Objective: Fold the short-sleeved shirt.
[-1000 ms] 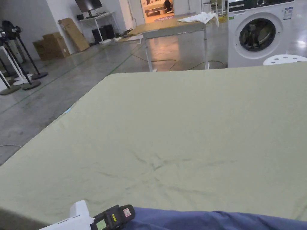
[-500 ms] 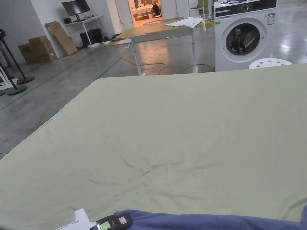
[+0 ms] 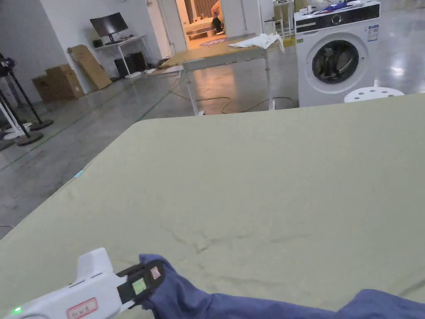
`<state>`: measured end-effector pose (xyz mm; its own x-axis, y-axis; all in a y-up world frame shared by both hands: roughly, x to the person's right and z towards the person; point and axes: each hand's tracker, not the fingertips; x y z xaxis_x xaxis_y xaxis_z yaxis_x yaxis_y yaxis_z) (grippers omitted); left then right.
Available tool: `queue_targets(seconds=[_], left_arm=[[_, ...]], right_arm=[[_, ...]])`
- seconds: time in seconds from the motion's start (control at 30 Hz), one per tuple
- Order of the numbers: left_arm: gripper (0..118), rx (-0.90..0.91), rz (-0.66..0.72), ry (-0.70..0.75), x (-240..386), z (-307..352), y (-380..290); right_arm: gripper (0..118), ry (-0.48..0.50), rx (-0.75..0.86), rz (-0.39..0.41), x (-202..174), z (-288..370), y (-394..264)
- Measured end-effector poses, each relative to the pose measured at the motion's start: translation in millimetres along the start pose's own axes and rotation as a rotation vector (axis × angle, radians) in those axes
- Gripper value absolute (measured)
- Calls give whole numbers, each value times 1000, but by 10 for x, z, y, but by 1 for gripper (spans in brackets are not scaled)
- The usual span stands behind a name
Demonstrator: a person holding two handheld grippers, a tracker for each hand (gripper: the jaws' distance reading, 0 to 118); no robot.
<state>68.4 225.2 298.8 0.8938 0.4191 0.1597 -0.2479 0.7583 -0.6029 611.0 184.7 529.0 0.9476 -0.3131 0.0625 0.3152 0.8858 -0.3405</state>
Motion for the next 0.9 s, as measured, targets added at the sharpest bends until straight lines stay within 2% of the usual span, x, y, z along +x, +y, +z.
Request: queue_targets(seconds=[0.13, 0.23, 0.33, 0.4, 0.43, 0.47, 0.5, 0.57, 0.63, 0.67, 0.7, 0.77, 0.8, 0.9], left_arm=[[3, -145, -81, -136, 755, -532, -389], [3, -255, -120, -148, 1123, -943, -638], [7, -299, -236, -138, 1358, -1206, -827], [25, -340, -276, -133, 1444, -1273, -888], [42, -352, -278, -144, 1442, -1273, -882], [67, -352, -265, -176, 1422, -1247, -856], [77, -344, -232, -200, 1398, -1208, -816], [76, -288, -188, -186, 1306, -1096, -710], [76, -263, -162, -184, 1204, -1021, -623], [71, -253, -144, -187, 1152, -996, -611], [59, -254, -129, -191, 1118, -1008, -627], [15, -297, -118, -189, 1107, -1113, -714], [8, -322, -108, -178, 1117, -1203, -806], [4, -410, -76, -217, 1162, -1464, -1040]], right_arm=[[0, -13, 15, 20, -28, 100, 16], [0, -33, 34, 7, -13, 200, 7], [0, -80, 46, 0, 23, 293, -32], [0, -126, 34, -9, 71, 324, -70], [0, -141, 26, -19, 99, 330, -89], [0, -145, 20, -39, 138, 318, -115], [0, -145, 14, -67, 177, 311, -139], [0, -132, 13, -116, 228, 305, -172], [0, -121, 12, -128, 258, 286, -191], [0, -119, 8, -124, 253, 279, -194], [0, -117, 3, -118, 247, 272, -198], [0, -113, -11, -106, 233, 243, -205], [0, -109, -16, -103, 226, 240, -207], [0, -104, -16, -95, 168, 259, -201]])
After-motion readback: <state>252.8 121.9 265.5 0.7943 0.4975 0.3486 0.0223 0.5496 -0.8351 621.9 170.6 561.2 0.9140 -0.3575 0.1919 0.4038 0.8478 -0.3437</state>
